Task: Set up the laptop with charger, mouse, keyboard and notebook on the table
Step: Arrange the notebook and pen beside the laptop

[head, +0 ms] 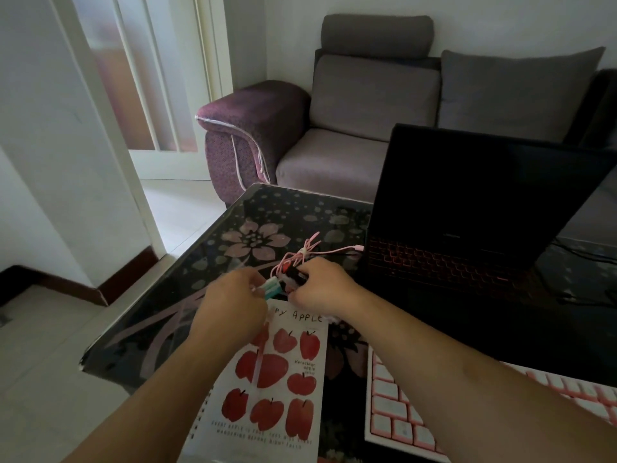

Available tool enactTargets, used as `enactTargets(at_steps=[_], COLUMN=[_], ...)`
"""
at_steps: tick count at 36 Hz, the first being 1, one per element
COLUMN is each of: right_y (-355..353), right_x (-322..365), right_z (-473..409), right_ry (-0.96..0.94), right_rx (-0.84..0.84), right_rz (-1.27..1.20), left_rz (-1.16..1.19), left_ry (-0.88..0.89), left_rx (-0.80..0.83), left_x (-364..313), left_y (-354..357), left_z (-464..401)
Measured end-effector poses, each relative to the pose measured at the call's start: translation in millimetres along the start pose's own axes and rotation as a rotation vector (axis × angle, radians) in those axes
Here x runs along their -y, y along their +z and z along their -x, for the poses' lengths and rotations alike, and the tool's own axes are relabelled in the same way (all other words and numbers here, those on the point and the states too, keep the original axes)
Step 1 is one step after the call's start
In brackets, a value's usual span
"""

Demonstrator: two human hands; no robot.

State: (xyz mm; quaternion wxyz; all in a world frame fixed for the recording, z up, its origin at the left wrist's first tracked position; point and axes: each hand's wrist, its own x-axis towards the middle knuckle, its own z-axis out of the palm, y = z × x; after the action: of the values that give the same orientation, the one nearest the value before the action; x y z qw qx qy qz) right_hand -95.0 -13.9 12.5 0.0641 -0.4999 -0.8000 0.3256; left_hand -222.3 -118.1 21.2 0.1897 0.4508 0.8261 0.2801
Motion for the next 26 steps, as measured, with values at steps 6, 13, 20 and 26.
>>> enactTargets(at_steps=[6, 13, 20, 26], right_y=[1, -5, -25, -3], right_x=[3, -5, -18, -16], right_z=[-22, -16, 7, 1], right_ry=[-0.186, -0.183, -0.166, -0.144], right_rx=[0.017, 0.035, -0.043, -0.219], right_rz=[0.096, -0.038, 0.084, 0.222], left_rz=[0.003, 0.004, -0.015, -0.005], left_ry=[-0.025, -0.029, -0.011, -0.014], left_rx=[-0.076, -0.073, -0.124, -0.116], left_x=[4, 8, 12, 9], left_y=[-10, -8, -11, -14], left_z=[-12, -16, -14, -10])
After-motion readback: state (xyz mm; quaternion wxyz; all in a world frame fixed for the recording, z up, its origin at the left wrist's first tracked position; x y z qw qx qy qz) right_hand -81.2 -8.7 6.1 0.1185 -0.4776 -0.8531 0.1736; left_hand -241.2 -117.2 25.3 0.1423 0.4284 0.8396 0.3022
